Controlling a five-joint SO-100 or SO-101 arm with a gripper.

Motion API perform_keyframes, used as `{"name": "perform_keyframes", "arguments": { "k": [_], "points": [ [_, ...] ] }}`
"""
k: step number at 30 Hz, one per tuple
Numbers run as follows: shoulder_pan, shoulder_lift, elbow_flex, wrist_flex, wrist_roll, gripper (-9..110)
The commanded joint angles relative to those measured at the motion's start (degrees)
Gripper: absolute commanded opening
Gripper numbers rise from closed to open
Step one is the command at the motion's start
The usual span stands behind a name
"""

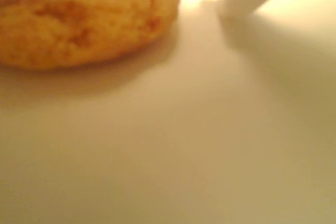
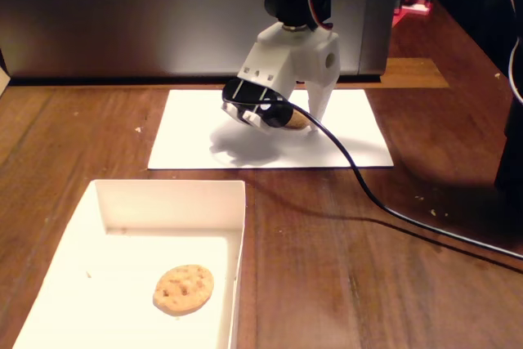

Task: Grasp a mini cookies block and put it in the white box.

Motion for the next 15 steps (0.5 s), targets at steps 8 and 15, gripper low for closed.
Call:
{"name": "perform_keyframes", "arguments": {
  "k": [8, 15],
  "points": [
    [-0.79, 5.62, -0.26, -0.62, -0.18, 32],
    [-0.70, 5.54, -0.44, -0.88, -0.53, 26]
  ]
}}
